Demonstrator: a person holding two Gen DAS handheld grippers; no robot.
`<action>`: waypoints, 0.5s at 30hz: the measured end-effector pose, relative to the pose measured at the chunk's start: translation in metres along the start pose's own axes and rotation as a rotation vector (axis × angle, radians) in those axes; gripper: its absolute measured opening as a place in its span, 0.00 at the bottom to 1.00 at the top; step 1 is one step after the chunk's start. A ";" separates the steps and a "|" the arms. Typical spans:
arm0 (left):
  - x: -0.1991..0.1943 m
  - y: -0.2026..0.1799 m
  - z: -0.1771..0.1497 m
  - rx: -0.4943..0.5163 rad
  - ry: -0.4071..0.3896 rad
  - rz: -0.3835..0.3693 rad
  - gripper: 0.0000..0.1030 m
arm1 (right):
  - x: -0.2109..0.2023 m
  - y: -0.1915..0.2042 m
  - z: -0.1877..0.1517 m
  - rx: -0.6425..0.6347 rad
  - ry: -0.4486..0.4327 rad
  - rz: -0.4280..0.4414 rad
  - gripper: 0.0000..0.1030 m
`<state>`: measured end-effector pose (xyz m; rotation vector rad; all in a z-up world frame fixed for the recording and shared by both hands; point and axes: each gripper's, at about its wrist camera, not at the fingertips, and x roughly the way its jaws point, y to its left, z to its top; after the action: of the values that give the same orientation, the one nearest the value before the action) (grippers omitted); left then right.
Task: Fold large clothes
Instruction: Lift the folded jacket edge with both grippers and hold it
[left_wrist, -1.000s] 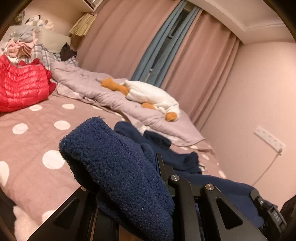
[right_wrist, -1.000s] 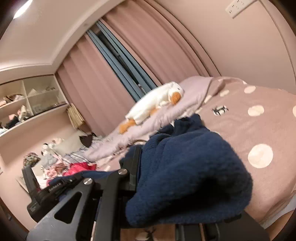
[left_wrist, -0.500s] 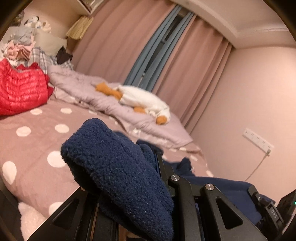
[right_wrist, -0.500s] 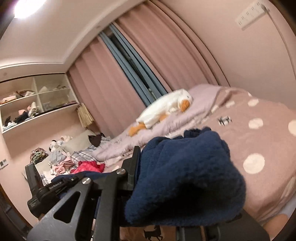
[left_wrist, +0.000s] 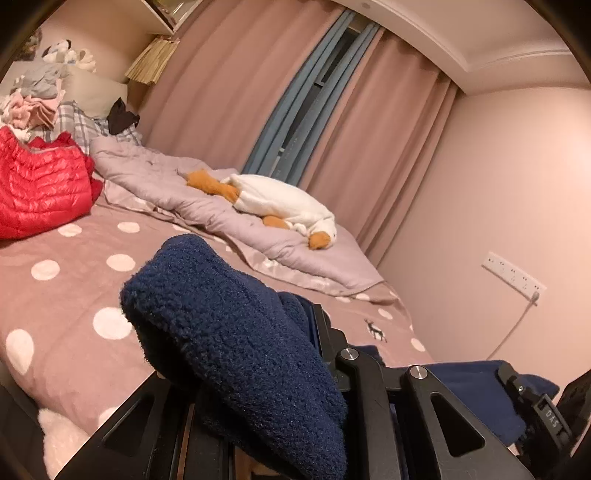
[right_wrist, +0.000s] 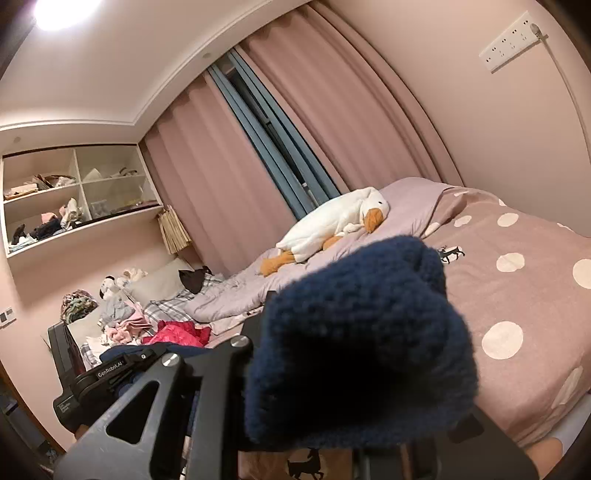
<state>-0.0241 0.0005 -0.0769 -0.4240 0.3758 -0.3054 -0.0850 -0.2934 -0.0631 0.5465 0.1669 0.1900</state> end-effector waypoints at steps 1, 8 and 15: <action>0.002 -0.001 0.003 0.007 0.002 0.006 0.15 | 0.003 0.001 0.001 -0.001 -0.001 0.001 0.18; 0.014 -0.014 0.019 0.047 0.028 0.056 0.15 | 0.011 -0.002 0.016 0.028 0.017 0.002 0.19; 0.060 -0.017 0.039 0.093 0.093 0.065 0.15 | 0.055 0.000 0.046 -0.029 0.121 -0.084 0.19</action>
<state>0.0419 -0.0226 -0.0536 -0.3068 0.4636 -0.2788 -0.0225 -0.3041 -0.0302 0.4983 0.3037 0.1433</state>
